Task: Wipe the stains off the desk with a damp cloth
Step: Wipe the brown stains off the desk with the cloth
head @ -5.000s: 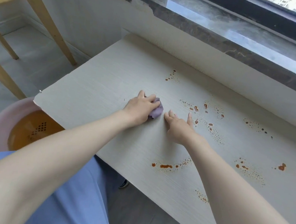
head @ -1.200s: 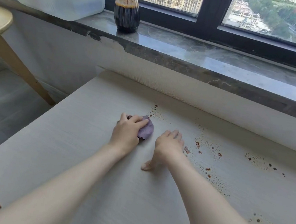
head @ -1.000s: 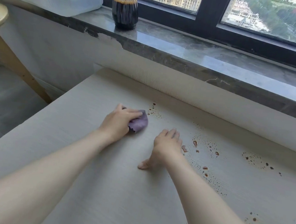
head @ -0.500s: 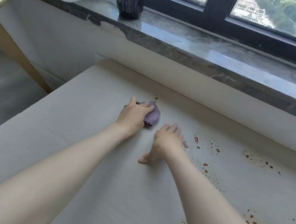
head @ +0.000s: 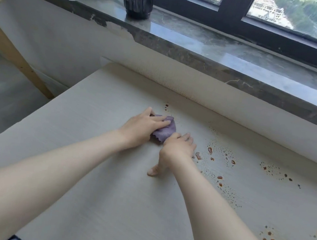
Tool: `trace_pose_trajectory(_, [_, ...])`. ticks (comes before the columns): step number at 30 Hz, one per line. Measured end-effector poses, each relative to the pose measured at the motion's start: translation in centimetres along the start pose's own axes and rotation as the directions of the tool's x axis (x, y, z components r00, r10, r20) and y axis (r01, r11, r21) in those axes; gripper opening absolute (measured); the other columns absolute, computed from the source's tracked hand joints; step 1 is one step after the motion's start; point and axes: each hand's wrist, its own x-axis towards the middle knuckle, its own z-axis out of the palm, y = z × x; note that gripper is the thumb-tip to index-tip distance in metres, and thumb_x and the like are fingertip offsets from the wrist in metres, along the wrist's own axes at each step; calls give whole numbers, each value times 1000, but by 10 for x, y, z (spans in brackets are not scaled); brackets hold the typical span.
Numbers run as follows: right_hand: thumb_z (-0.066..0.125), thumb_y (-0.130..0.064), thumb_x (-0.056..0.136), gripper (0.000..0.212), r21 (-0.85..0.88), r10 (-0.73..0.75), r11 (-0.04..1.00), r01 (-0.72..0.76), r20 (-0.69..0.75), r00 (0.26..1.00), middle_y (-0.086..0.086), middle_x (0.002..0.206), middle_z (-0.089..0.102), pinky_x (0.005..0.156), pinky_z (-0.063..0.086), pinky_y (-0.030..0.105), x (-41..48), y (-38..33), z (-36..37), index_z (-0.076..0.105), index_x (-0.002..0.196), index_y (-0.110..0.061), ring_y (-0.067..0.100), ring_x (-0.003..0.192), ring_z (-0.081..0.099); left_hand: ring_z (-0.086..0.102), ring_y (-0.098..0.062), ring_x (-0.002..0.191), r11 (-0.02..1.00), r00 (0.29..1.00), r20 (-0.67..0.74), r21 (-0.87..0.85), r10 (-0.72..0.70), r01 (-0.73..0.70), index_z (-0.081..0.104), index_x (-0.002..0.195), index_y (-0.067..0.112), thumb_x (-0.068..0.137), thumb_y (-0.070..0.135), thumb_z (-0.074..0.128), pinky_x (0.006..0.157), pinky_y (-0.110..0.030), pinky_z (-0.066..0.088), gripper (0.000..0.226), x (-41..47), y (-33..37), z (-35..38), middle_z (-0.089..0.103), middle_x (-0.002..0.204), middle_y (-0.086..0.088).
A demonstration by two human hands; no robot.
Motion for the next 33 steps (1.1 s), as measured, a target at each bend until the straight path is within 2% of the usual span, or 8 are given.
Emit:
trace_pose_trajectory(2, [87, -52, 54, 144, -29, 20, 999, -20, 16, 1000, 29, 154, -6, 118, 6, 45, 0, -2, 0, -7, 145, 7, 39, 145, -1, 42, -29, 109, 998, 998, -11, 39, -55, 56, 48, 136, 22, 93, 10, 46, 80, -42, 49, 45, 9, -11, -1, 50, 137, 6])
trace_pose_trajectory(5, [85, -48, 60, 138, -32, 26, 999, -25, 28, 999, 31, 153, -5, 118, 8, 46, -1, -4, -3, -7, 144, 10, 42, 144, 1, 38, -30, 109, 935, 936, -44, 41, -350, 352, 49, 130, 20, 93, 13, 42, 82, -41, 45, 38, 30, 5, 0, 52, 127, -1])
trace_pose_trajectory(11, [83, -45, 65, 132, -42, 70, 997, -67, 54, 996, 33, 152, -8, 116, 4, 48, 7, -10, -4, -8, 145, 9, 43, 143, -3, 45, -32, 105, 999, 998, -37, -23, 48, -49, 51, 133, 23, 89, 8, 52, 76, -47, 51, 46, 15, -14, 6, 53, 135, 2])
trace_pose_trajectory(16, [85, -48, 59, 141, -84, 95, 993, -88, 77, 993, 36, 151, -7, 115, 5, 50, 7, -15, -4, -10, 143, 12, 45, 143, -2, 38, -28, 107, 924, 929, -64, 96, -365, 370, 49, 128, 20, 94, 15, 40, 71, -35, 35, 35, 44, 9, 3, 50, 130, 0])
trace_pose_trajectory(21, [79, -38, 72, 123, -21, 87, 996, -86, 59, 994, 34, 151, -9, 116, 3, 49, 10, -14, -5, -8, 145, 10, 45, 143, -3, 40, -29, 108, 979, 993, 30, 171, -115, 108, 50, 127, 19, 93, 11, 41, 71, -37, 44, 35, 31, -2, -5, 49, 132, 2])
trace_pose_trajectory(26, [85, -42, 62, 137, -54, 77, 996, -73, 79, 994, 36, 150, -9, 116, 4, 51, 6, -15, -5, -11, 142, 13, 47, 142, -3, 40, -32, 116, 864, 891, 5, 250, -453, 438, 59, 112, 10, 90, 1, 42, 71, -37, 41, 29, 69, -3, -21, 61, 110, -13])
trace_pose_trajectory(31, [63, -38, 88, 103, 26, 83, 996, -84, 28, 996, 34, 151, -7, 115, 3, 52, 19, -17, -2, -8, 144, 11, 46, 142, -2, 37, -28, 112, 969, 991, -25, 208, -128, 131, 38, 140, 24, 98, 14, 36, 74, -35, 44, 43, 37, -9, 2, 37, 146, 6])
trace_pose_trajectory(33, [53, -36, 95, 90, 46, 89, 995, -89, 6, 996, 34, 152, -6, 114, 3, 52, 22, -17, -2, -7, 144, 11, 47, 142, -2, 37, -28, 107, 972, 984, -30, 156, -174, 177, 41, 138, 25, 97, 16, 39, 74, -36, 45, 42, 47, -29, -2, 45, 140, 5])
